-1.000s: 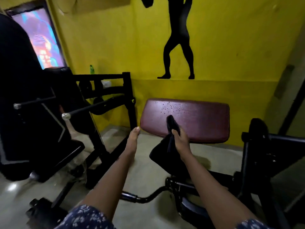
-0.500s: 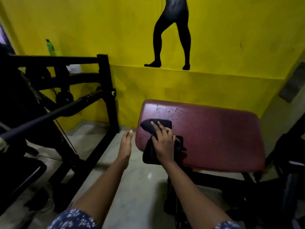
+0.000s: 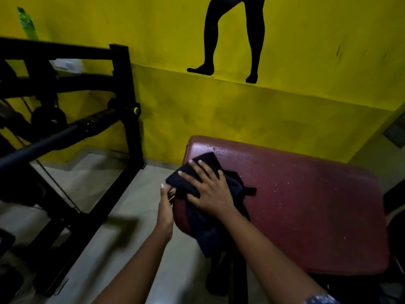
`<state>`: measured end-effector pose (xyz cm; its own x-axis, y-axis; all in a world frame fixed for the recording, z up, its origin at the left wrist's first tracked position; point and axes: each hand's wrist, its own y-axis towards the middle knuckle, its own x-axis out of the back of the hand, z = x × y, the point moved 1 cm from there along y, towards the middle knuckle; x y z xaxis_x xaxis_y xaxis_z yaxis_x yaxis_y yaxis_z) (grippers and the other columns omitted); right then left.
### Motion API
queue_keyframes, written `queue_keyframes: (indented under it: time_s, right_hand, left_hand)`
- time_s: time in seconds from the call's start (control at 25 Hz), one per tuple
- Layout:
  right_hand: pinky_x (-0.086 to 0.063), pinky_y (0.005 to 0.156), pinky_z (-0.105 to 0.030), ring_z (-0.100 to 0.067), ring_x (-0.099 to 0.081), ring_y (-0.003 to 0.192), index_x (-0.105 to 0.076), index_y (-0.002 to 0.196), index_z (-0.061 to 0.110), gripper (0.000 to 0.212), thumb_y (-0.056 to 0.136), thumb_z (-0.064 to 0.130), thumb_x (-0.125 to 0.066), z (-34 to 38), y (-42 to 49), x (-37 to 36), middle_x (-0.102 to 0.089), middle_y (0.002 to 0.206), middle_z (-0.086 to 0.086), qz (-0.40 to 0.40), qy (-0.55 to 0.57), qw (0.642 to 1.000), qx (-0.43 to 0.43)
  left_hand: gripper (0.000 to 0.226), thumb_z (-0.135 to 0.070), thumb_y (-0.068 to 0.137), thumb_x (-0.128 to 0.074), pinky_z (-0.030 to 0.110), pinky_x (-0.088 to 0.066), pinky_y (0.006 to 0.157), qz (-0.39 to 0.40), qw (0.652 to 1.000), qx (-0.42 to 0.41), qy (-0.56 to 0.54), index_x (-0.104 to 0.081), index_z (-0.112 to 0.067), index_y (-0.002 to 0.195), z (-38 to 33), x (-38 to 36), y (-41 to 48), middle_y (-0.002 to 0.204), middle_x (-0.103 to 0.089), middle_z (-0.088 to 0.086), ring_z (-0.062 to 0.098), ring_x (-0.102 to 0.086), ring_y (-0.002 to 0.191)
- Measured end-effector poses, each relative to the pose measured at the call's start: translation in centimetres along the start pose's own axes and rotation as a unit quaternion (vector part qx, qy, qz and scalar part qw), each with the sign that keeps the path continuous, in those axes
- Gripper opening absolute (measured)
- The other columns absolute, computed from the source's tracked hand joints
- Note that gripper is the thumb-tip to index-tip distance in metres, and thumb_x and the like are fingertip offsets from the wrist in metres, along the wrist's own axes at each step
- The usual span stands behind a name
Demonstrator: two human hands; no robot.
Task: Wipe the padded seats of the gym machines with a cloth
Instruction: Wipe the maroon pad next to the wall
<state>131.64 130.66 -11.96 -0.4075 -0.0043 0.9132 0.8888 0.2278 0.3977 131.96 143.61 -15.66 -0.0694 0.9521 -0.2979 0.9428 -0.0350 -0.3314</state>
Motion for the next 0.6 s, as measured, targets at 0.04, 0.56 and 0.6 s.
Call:
queue_keyframes:
  time_s: [0.04,0.56,0.6]
  right_hand:
    - [-0.038,0.096,-0.054,-0.018,-0.026,0.136,-0.039,0.137,0.042,0.061,0.078,0.056,-0.036,-1.5,1.6,0.4,-0.037,0.149,0.003,-0.007,-0.010,1.000,-0.012]
    - [-0.028,0.104,-0.055,-0.024,-0.030,0.137,-0.034,0.140,0.042,0.063,0.080,0.059,-0.027,-5.1,7.6,1.3,-0.032,0.152,0.000,-0.022,-0.005,0.998,-0.052]
    - [-0.029,0.104,-0.056,-0.025,-0.030,0.137,-0.033,0.140,0.042,0.063,0.080,0.058,-0.030,-4.5,7.2,0.9,-0.032,0.152,0.000,-0.035,-0.012,0.997,-0.069]
  left_hand:
    - [0.077,-0.076,0.082,-0.027,0.040,-0.044,0.100,0.005,1.000,0.005,0.008,-0.058,-0.020,0.124,0.0,-0.8,0.5,0.123,-0.063,0.005,0.020,-0.060,0.108]
    - [0.061,-0.054,0.095,-0.018,0.044,-0.035,0.103,-0.131,0.959,-0.090,0.236,-0.047,-0.021,0.137,0.9,-2.5,1.2,0.137,-0.052,0.018,0.038,-0.047,0.125]
    - [0.058,-0.051,0.096,-0.020,0.044,-0.036,0.101,-0.129,0.955,-0.105,0.244,-0.048,-0.021,0.137,1.0,-2.5,1.1,0.136,-0.053,0.018,0.038,-0.048,0.123]
